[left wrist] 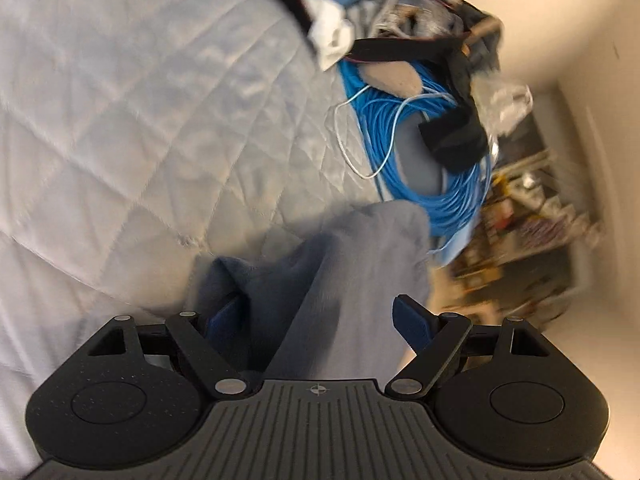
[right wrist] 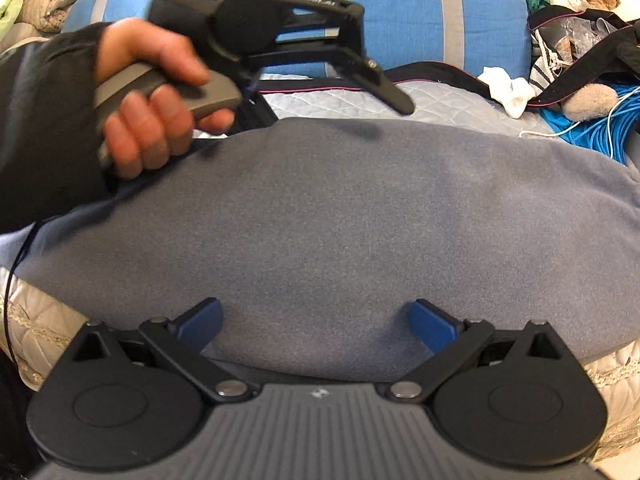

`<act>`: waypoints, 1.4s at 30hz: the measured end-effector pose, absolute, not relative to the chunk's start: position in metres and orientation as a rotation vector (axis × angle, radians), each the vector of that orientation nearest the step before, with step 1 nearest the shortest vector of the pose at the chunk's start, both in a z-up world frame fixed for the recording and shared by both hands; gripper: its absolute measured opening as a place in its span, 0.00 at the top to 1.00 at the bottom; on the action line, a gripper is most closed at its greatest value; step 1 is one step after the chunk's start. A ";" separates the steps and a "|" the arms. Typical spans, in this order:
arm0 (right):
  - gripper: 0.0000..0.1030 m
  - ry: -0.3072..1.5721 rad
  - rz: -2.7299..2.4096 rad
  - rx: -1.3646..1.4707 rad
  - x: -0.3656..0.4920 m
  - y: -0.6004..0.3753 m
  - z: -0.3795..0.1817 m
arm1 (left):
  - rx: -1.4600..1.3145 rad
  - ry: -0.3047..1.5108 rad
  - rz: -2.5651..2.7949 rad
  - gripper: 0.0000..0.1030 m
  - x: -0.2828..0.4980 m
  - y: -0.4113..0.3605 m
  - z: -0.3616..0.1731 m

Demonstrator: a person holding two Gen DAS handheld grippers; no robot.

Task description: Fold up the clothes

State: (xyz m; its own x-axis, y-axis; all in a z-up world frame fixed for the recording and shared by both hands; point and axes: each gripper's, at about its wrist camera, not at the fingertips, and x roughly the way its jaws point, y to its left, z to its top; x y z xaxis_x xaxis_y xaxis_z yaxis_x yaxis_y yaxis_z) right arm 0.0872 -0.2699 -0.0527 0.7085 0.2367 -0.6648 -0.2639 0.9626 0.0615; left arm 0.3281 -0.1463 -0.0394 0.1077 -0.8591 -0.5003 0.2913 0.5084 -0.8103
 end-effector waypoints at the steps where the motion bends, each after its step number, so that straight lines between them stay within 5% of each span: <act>1: 0.00 0.732 0.278 -0.039 0.087 -0.270 -0.053 | -0.647 1.188 -0.932 0.21 0.334 -0.146 -0.043; 12: 0.00 0.729 0.286 -0.031 0.089 -0.271 -0.054 | -0.897 1.196 -0.918 0.24 0.376 -0.138 -0.056; 16: 0.00 0.728 0.287 -0.027 0.089 -0.271 -0.054 | -0.840 1.171 -0.892 0.52 0.388 -0.136 -0.048; 19: 0.00 0.728 0.289 -0.024 0.088 -0.271 -0.055 | -0.757 1.171 -0.872 0.84 0.396 -0.135 -0.045; 22: 0.00 0.728 0.289 -0.023 0.088 -0.271 -0.055 | -0.673 1.174 -0.865 0.88 0.397 -0.135 -0.044; 25: 0.00 0.728 0.291 -0.020 0.087 -0.272 -0.055 | -0.634 1.174 -0.874 0.87 0.394 -0.135 -0.043; 27: 0.00 0.728 0.291 -0.019 0.087 -0.272 -0.056 | -0.636 1.197 -0.893 0.75 0.393 -0.134 -0.044; 29: 0.00 0.727 0.292 -0.018 0.088 -0.272 -0.056 | -0.655 1.207 -0.924 0.50 0.391 -0.130 -0.044; 42: 0.00 0.724 0.293 -0.013 0.089 -0.273 -0.056 | -0.743 1.335 -1.062 0.48 0.389 -0.132 -0.066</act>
